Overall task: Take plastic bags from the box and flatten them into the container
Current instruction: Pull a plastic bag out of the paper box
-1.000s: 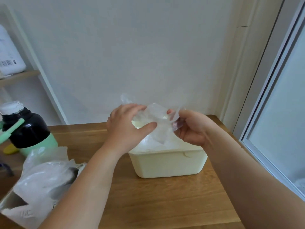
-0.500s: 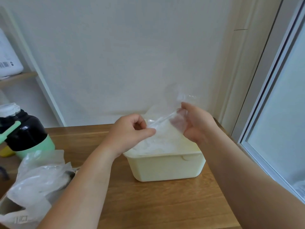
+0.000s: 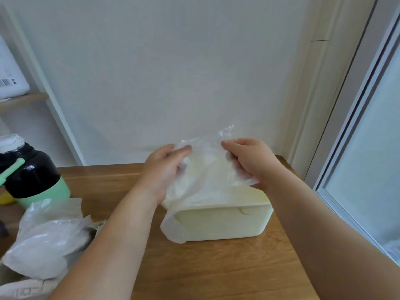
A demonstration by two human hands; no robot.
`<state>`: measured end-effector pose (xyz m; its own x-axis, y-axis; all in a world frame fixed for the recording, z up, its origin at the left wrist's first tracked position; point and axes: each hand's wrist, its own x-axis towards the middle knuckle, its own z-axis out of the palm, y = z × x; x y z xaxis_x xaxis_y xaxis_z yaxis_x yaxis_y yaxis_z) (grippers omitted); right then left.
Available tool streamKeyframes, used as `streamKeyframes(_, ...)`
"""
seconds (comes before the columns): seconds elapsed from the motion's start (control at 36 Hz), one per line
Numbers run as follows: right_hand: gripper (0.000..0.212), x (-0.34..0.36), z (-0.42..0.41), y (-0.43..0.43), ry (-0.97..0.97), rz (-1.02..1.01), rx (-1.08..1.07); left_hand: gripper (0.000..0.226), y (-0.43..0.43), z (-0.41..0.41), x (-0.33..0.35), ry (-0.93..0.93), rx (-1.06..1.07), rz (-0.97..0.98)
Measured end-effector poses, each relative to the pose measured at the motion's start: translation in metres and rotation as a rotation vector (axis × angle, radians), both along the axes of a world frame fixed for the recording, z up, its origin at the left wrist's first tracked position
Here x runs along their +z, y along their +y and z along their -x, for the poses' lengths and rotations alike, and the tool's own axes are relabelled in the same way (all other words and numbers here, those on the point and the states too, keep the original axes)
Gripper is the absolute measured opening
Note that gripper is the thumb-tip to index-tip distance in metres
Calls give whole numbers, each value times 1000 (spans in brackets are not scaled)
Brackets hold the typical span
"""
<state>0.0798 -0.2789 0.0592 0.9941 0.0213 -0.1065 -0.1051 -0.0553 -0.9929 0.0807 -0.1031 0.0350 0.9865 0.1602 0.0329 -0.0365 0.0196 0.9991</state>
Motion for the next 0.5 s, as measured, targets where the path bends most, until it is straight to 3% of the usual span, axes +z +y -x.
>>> streamKeyframes(0.06, 32, 1, 0, -5, 50, 90, 30, 25, 7, -6, 2, 6, 64, 68)
streamKeyframes(0.11, 36, -1, -2, -9, 84, 160, 49, 26, 14, -10, 2, 17, 112, 17)
streamKeyframes(0.17, 36, -7, -5, -11, 85, 240, 27, 17, 19, -14, 1, -2, 237, -156)
streamKeyframes(0.22, 37, -16, -11, -13, 68, 365, -38, 40, 22, -14, -1, -20, 396, -432)
streamKeyframes(0.31, 33, -32, -23, -18, 22, 614, -135, 49, 19, 1, 1, -312, 506, -748)
streamKeyframes(0.36, 36, -39, -28, -22, -19, 783, -138, 39, 11, 9, 4, -564, 345, -830)
streamKeyframes(0.39, 35, -41, -29, -23, -31, 866, -123, 35, 7, 11, 5, -603, 200, -874)
streamKeyframes(0.44, 27, -43, -29, -24, -45, 979, -106, 35, -2, 10, 4, -490, -140, -1052)
streamKeyframes(0.5, 34, -44, -27, -24, -51, 1061, -111, 46, -9, 4, -3, -244, -401, -1267)
